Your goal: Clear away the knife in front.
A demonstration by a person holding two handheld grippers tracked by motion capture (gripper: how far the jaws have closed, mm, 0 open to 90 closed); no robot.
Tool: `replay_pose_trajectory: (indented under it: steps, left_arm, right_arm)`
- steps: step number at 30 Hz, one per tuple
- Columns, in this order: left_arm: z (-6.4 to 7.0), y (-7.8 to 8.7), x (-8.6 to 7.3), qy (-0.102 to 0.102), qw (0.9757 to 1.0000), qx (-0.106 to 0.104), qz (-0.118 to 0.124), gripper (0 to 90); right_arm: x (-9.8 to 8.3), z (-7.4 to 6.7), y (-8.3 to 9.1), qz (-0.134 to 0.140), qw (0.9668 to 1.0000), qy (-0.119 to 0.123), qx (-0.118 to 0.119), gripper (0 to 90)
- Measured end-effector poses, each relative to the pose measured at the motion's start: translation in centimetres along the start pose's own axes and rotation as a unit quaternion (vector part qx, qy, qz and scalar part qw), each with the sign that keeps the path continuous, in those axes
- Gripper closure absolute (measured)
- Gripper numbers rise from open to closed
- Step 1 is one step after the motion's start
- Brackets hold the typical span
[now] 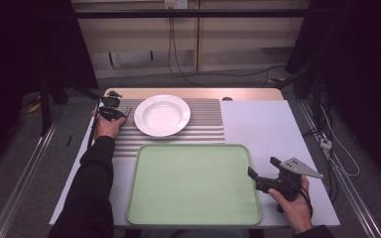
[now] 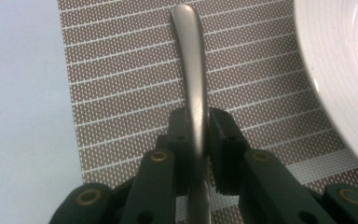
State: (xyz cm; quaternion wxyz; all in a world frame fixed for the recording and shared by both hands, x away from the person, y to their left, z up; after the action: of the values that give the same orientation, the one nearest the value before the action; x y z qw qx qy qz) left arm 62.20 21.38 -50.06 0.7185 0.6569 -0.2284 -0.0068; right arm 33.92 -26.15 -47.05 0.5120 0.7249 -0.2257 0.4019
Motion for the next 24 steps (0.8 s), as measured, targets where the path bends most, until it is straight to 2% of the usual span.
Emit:
replay_pose_trajectory:
  steps: [3,4,6,7,9,13,16,18,24]
  left_arm:
    - [-0.1,0.1,-0.1,-0.002,1.0000,-0.007,-0.006,79.8]
    - [-0.1,0.1,-0.1,0.004,1.0000,-0.009,-0.002,79.8]
    - [0.0,0.2,-0.2,-0.002,0.9999,-0.007,-0.008,79.8]
    - [0.1,0.1,-0.2,0.006,0.9999,-0.007,-0.004,79.8]
    - [0.1,0.2,-0.3,0.006,0.9999,-0.011,-0.007,79.8]
    - [0.2,0.4,-0.4,-0.003,0.9999,-0.011,-0.012,79.8]
    - [0.4,0.4,-0.3,0.001,0.9999,-0.014,-0.006,79.8]
    - [0.4,0.7,-0.2,-0.005,0.9999,-0.015,-0.002,79.8]
    - [0.4,1.1,-0.4,-0.005,0.9999,-0.015,-0.001,79.8]
  right_arm:
    - [0.0,0.0,0.0,0.000,1.0000,0.000,0.000,4.7]
    - [0.0,0.0,0.0,0.000,1.0000,0.000,0.000,4.7]
    - [0.0,0.0,0.0,0.000,1.0000,0.000,0.000,4.7]
    - [0.0,-0.1,0.0,0.000,1.0000,0.000,0.000,4.7]
    - [0.0,-0.1,0.0,0.000,1.0000,0.000,0.000,4.7]
    - [0.0,-0.1,0.0,-0.001,1.0000,0.000,0.000,4.7]
    - [0.0,-0.1,0.0,0.000,1.0000,0.000,0.000,4.8]
    - [0.0,-0.1,0.0,-0.001,1.0000,0.000,0.000,4.7]
    - [0.0,-0.1,0.0,-0.001,1.0000,0.000,0.000,4.8]
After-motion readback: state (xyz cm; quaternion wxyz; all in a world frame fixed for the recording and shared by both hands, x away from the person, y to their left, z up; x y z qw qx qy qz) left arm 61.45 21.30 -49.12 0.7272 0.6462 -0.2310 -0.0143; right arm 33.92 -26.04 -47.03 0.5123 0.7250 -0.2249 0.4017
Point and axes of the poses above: each handheld gripper's, and its own axes: y roughly backward along the jaws, x roughly out of its top, z roughly to its right, the point moved 7 cm from there along -y, roughly forward along the jaws, and after that the axes turned 12 degrees about -z, right-handed, at the moved point
